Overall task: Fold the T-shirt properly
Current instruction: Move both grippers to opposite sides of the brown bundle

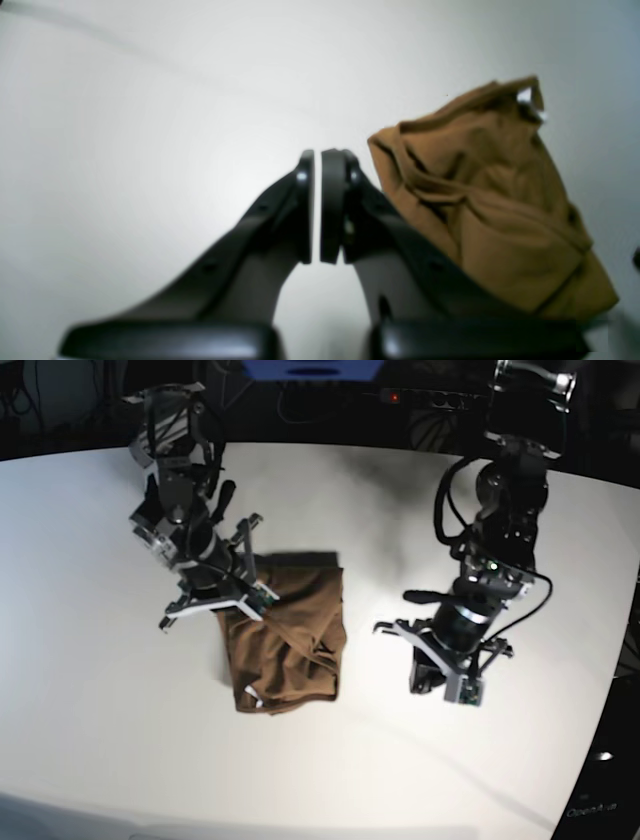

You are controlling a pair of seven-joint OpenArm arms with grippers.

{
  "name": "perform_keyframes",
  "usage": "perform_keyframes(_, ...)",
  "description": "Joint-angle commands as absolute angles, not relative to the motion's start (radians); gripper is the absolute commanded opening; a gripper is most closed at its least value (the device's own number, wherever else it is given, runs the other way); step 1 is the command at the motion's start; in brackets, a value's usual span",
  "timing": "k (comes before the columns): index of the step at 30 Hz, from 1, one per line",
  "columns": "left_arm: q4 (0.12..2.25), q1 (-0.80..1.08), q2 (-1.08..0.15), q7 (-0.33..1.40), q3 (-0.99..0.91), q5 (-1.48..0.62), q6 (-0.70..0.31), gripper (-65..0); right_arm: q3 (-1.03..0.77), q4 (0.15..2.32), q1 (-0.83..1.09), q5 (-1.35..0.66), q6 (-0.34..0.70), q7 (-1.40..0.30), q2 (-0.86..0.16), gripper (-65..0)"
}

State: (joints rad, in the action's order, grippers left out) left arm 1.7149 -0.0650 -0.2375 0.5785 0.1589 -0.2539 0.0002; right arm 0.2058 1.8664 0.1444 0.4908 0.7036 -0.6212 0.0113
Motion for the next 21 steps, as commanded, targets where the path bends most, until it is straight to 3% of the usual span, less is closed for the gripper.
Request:
perform_keyframes(1, 1.733, -0.085, -0.229, 0.568, 0.156, -0.255, -0.004, -62.7, 0.205, 1.882, 0.14, 0.486, 0.698, -0.607, 0.013, -64.7)
perform_keyframes(15, 1.785, -0.107, -0.2, 0.585, 0.209, -0.255, -0.004, -62.7, 0.206, 1.822, 0.131, 0.403, 0.698, -0.605, -0.004, -64.7)
perform_keyframes(21, 1.771, -0.128, -0.199, 0.585, 0.209, -0.26, -0.004, -62.7, 0.202, 1.713, 0.131, 0.403, 0.698, -0.49, -0.002, -64.7)
